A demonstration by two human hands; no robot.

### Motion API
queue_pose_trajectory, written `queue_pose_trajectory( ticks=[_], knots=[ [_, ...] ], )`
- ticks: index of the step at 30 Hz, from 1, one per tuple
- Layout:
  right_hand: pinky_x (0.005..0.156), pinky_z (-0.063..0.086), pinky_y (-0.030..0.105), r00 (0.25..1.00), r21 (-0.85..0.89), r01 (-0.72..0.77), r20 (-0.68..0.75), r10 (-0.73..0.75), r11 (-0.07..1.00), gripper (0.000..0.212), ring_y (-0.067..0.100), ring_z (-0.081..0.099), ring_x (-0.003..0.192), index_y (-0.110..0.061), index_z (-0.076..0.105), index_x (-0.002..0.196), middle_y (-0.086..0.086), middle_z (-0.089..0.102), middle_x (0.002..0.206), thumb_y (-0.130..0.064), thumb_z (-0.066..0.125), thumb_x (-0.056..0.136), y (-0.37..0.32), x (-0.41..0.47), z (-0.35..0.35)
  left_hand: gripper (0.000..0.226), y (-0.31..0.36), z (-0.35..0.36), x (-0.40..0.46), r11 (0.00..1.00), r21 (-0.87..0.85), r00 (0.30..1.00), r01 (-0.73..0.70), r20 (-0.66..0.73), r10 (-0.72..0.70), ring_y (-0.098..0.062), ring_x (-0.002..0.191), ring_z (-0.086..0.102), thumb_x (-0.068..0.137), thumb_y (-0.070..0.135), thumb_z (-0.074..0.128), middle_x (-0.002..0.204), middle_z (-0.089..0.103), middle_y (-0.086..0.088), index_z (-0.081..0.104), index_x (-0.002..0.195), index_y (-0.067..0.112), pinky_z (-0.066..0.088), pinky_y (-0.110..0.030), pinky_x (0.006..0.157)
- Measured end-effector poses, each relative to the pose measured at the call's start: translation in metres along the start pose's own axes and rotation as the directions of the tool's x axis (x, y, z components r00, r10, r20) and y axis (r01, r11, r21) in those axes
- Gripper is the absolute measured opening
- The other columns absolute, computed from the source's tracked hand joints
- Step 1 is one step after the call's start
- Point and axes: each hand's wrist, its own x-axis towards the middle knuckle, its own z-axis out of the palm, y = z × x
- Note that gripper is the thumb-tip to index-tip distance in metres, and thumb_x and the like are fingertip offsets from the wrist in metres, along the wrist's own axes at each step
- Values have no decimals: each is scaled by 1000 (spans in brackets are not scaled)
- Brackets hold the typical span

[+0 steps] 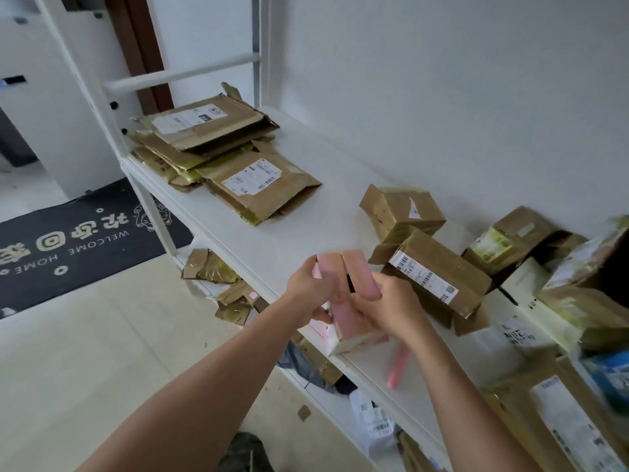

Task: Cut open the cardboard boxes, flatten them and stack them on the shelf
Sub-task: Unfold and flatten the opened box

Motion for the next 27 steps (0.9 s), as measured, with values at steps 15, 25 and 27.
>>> queue_pose_trajectory(
  ticks=[15,25,27],
  knots=[
    [76,55,19,970,645,-189,239,39,740,13,-11,66,82,-28,64,102,-20,75,91,-30,53,98,25,-2,-32,93,3,0,4,1000,-1,999,27,45,-27,-40,95,68,82,-13,65,134,53,-8,30,150,40,62,-47,67],
    [93,50,46,961,655,-237,266,75,718,18,-9,62,89,-29,55,118,-19,72,86,-24,43,105,22,-2,-40,93,5,2,6,999,13,998,38,43,-39,-38,94,69,83,-10,66,140,51,-10,28,151,40,61,-42,59],
    [102,44,49,963,664,-240,258,85,708,16,-10,57,92,-34,52,112,-23,68,82,-23,43,105,20,-3,-39,92,5,3,6,999,5,999,35,36,-35,-34,86,72,84,-10,65,139,52,-10,29,151,40,60,-40,57]
  ],
)
